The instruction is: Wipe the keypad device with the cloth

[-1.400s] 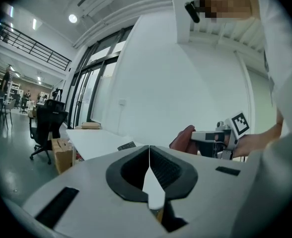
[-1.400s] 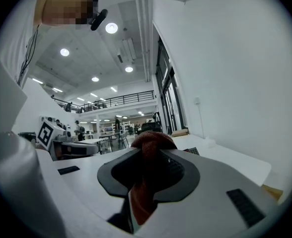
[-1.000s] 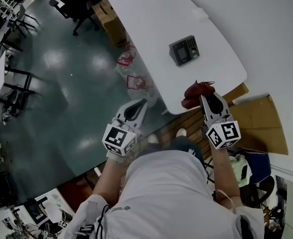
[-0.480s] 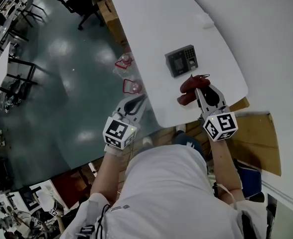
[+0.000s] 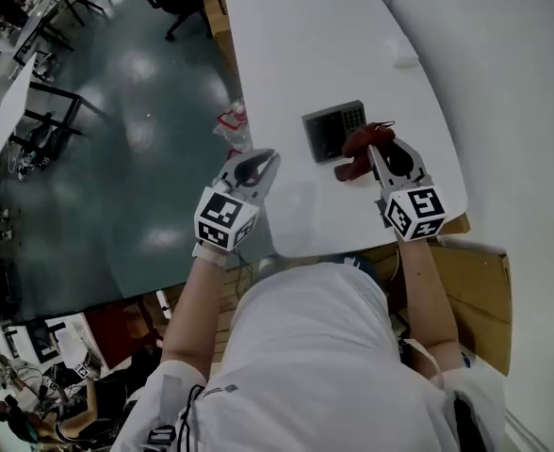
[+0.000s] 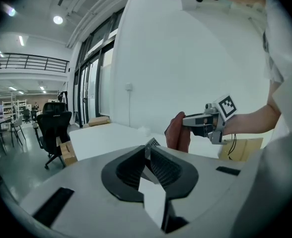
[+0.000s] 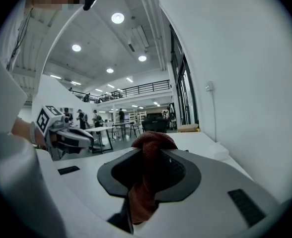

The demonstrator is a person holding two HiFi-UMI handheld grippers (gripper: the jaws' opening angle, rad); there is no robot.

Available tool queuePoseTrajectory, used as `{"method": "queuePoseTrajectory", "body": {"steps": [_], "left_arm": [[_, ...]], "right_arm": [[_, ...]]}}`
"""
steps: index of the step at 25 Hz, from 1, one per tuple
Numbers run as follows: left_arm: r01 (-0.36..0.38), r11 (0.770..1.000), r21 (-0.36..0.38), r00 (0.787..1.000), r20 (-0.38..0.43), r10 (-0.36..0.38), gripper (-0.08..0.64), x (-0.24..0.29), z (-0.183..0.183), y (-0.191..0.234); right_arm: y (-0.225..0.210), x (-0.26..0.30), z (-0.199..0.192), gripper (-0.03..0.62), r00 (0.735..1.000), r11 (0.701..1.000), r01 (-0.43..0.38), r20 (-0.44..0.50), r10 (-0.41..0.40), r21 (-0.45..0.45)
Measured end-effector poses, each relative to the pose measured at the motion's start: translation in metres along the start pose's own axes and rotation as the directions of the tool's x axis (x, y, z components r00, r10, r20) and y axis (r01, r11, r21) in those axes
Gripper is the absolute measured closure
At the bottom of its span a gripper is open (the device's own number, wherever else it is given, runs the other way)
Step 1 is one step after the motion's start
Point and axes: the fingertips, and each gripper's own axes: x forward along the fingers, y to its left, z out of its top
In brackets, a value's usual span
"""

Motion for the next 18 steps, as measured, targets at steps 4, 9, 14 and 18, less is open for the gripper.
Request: {"method": "queuePoseTrajectory", "body": {"steps": [4, 9, 14, 18], "left_arm": [[-0.005, 1.000, 0.007, 0.998, -0.058, 0.005, 0.439, 0.037, -0.013, -0.002], [-0.021, 0.999, 0.039, 0.992, -0.124, 0.025, 0.436, 0.082, -0.028, 0.008], [-0.021, 0.997, 0.081, 0.982, -0.186, 0.035, 0.413, 0.117, -0.029, 0.017], [-0.031, 0.991, 0.127, 0.968, -0.243, 0.062, 0.382, 0.144, -0.037, 0.028]], "right_arm": [[-0.018, 0.023, -0.010, 0.514, 0.998, 0.998, -0.055, -0.026, 0.054, -0.014], [-0.035, 0.056, -0.028, 0.514, 0.992, 0.992, -0.114, -0.068, 0.110, -0.049], [-0.040, 0.080, -0.041, 0.514, 0.981, 0.981, -0.165, -0.125, 0.152, -0.102], [-0.042, 0.097, -0.051, 0.514, 0.969, 0.968, -0.202, -0.176, 0.175, -0.150]]}}
